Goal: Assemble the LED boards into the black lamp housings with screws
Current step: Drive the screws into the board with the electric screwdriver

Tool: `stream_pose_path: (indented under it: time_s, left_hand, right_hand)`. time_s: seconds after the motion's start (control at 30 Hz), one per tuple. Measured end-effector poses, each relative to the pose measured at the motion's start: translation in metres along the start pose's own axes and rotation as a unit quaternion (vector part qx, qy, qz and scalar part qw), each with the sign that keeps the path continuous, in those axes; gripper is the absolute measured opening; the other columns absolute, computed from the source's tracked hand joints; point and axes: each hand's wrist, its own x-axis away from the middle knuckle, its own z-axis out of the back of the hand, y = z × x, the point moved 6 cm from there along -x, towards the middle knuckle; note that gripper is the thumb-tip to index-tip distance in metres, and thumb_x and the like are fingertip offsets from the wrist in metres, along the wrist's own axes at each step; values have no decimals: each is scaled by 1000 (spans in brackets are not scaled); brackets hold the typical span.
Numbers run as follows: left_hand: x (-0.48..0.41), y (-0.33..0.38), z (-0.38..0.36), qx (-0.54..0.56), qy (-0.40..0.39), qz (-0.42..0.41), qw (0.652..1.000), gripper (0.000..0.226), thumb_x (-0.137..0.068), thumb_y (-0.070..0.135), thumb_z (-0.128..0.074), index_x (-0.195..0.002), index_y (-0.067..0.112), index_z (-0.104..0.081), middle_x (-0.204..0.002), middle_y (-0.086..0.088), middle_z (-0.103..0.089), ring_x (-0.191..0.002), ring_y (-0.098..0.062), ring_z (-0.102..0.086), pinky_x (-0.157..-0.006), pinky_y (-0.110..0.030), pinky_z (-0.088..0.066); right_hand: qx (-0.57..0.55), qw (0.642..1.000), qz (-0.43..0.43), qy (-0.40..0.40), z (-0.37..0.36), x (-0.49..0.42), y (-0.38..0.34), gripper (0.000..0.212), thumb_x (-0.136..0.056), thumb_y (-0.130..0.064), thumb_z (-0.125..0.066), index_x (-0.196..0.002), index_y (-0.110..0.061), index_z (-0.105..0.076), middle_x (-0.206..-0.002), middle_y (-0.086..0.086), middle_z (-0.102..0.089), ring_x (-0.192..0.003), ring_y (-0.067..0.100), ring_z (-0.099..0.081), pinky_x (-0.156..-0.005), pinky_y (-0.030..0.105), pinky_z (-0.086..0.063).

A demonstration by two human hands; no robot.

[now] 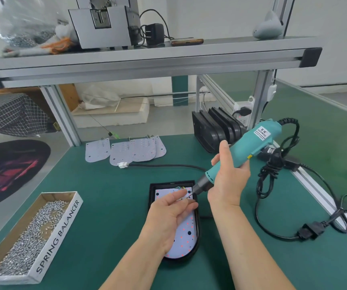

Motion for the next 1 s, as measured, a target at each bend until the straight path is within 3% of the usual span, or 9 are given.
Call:
stream_pose_path:
  time_s: [0.2,0.3,0.33,0.4,0.47,0.6,0.7,0.87,1.0]
  left_hand:
    - [-2,4,1,11,2,31,999,25,-89,-18,-53,-111,-11,-64,-87,-22,-74,-79,-26,-76,-65,-23,-60]
    - [1,15,4,-202,52,-34,977,20,-90,0,-63,-105,7,-74,-80,-1,-70,-68,-12,-64,-57,-19,-48]
    - [2,22,6,-343,83,-79,932,21,-91,11,-66,-108,17,-74,-84,5,-67,-72,-11,-60,-59,-20,-43]
    - [3,31,1,-594,105,-140,785,37,-92,32,-66,-129,36,-65,-107,9,-65,-94,-15,-61,-70,-26,-40]
    - [4,30,-3,-678,95,-140,715,45,-92,43,-62,-136,46,-56,-121,9,-64,-107,-19,-61,-76,-28,-42]
    - [4,25,-6,-633,82,-181,748,36,-89,37,-65,-125,41,-65,-93,12,-62,-91,-15,-59,-75,-28,-44]
    - [1,25,-6,-569,73,-209,792,27,-86,30,-70,-113,33,-67,-62,10,-43,-61,-8,-44,-58,-24,-35]
    - [0,29,-5,-500,74,-241,828,6,-87,28,-73,-88,32,-69,-47,12,-41,-53,-8,-40,-50,-21,-28]
    - [-2,30,-6,-512,83,-248,818,18,-86,26,-72,-72,35,-67,-47,12,-42,-53,-11,-37,-51,-26,-29]
  right_hand:
    - [-20,1000,-10,12,3,-5,-6,23,-82,-37,-75,-86,-25,-56,-59,-4,-54,-58,11,-49,-64,27,-42]
    - [-21,1000,-4,13,4,-6,-8,22,-82,-37,-75,-87,-25,-56,-59,-4,-54,-59,11,-50,-66,28,-42]
    - [-19,1000,-2,11,4,-6,-8,21,-84,-36,-75,-87,-26,-57,-59,-5,-54,-59,11,-50,-65,27,-43]
    - [-14,1000,1,9,3,-6,-9,21,-85,-34,-75,-86,-25,-56,-59,-6,-54,-57,10,-50,-59,21,-44]
    - [-11,1000,6,4,2,-5,-9,21,-87,-31,-75,-85,-24,-55,-58,-7,-54,-55,9,-49,-55,17,-43]
    - [-9,1000,19,-3,-2,-3,-13,21,-87,-28,-75,-84,-24,-55,-59,-5,-54,-56,10,-51,-56,17,-45]
    - [-9,1000,22,-4,-2,-3,-14,20,-86,-29,-75,-83,-25,-55,-59,-5,-54,-56,10,-50,-57,17,-45]
    - [-3,1000,12,-3,-1,-3,-10,21,-88,-28,-75,-83,-25,-55,-58,-7,-54,-57,11,-50,-60,22,-45]
    - [-3,1000,8,1,-1,-3,-8,20,-88,-28,-75,-84,-25,-55,-58,-7,-54,-56,10,-50,-59,21,-44]
